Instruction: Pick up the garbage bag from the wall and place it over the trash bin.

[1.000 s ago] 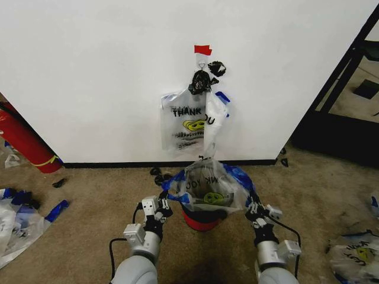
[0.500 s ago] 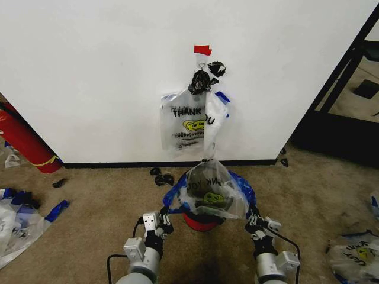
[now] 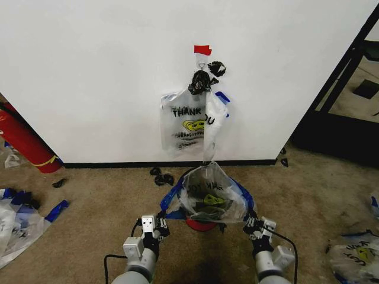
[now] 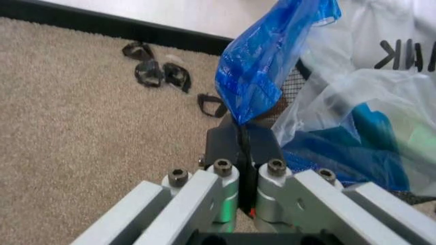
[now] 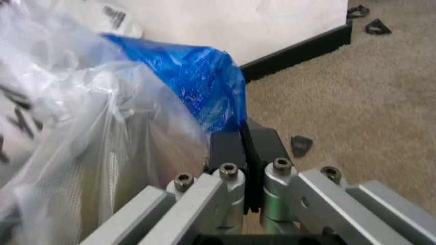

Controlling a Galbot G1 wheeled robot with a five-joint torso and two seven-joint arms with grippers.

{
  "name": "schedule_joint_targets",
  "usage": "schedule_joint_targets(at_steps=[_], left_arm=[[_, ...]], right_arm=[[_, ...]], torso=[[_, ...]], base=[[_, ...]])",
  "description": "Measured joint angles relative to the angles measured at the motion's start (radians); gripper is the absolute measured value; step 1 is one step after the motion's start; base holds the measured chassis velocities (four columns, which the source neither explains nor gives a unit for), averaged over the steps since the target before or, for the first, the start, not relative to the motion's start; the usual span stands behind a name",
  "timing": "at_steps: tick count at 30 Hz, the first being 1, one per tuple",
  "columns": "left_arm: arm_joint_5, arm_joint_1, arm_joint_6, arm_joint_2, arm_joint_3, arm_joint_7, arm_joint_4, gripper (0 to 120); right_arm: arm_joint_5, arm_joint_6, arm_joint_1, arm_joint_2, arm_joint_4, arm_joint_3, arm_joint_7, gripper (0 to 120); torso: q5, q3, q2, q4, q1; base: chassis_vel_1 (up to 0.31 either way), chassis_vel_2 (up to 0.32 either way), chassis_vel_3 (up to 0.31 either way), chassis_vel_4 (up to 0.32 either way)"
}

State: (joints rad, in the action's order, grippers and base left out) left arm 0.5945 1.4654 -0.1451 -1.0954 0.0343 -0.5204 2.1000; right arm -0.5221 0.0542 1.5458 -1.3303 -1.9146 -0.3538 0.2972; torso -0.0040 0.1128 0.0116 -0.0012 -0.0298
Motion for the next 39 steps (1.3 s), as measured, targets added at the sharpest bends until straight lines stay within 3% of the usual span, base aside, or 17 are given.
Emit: schedule_joint_targets(at_steps=[9,39], left_arm=[[0.031,-0.032,-0.021,-0.005,-0.008,0.001,-0.049,0],[0.013,-0.139,-0.017,-0.042,-0.052,0.043,-0.193,0]], right_arm=[[-0.038,-0.088,-0.103,0.019,0.084,0.023,-0.001,0],[-0.053,-0.128,-0.259,0.021,0.285,0.048,-0.071,0]], torso=[[0.0001,0.000,0.000,0.0001,0.000],[0.0000,0.000,0.000,0.0000,0.000]], base=[[0.000,0.000,0.000,0.000],[0.000,0.000,0.000,0.000]])
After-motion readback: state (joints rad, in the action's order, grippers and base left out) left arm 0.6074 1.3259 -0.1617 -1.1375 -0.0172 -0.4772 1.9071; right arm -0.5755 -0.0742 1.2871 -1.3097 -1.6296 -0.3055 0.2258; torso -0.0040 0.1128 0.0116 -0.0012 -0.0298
